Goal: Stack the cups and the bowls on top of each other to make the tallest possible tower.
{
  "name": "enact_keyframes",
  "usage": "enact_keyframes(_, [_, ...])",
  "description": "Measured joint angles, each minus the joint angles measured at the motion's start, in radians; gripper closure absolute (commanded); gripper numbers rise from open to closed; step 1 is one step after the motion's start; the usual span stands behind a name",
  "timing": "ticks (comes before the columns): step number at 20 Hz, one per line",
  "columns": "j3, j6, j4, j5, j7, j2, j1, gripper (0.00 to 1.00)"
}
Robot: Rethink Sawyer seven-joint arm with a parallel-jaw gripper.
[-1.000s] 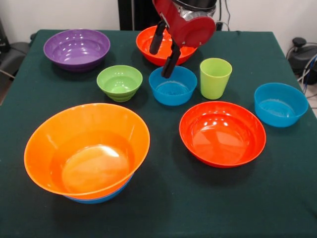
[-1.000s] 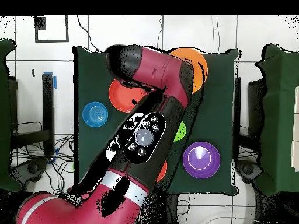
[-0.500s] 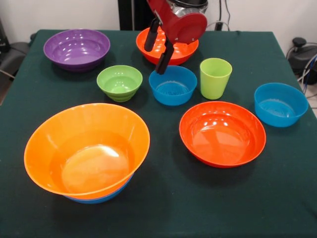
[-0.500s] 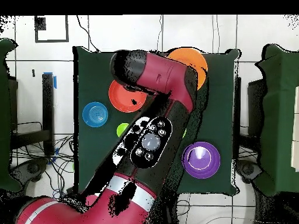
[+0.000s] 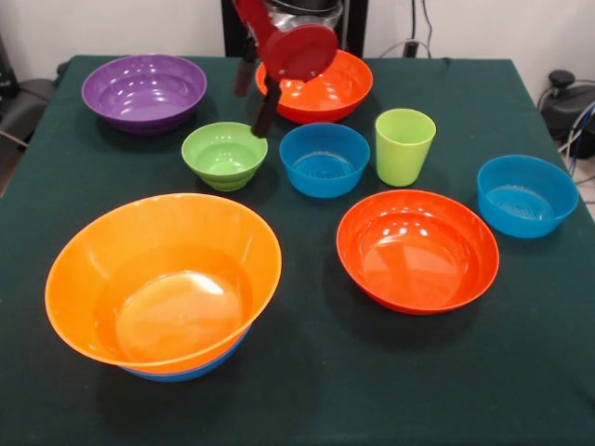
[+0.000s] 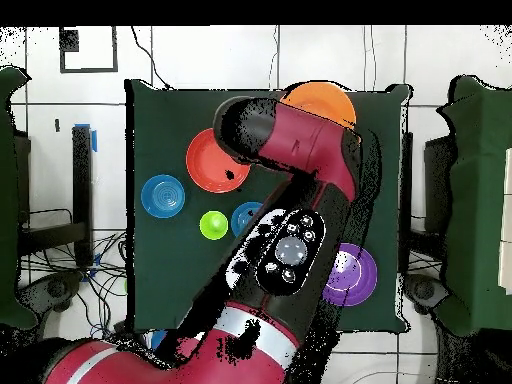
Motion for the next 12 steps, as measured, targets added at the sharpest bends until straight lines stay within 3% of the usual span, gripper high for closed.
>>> enact_keyframes(12, [0.087,-0.072,0.095,-0.104,0.0,-0.062,-0.112,0.0])
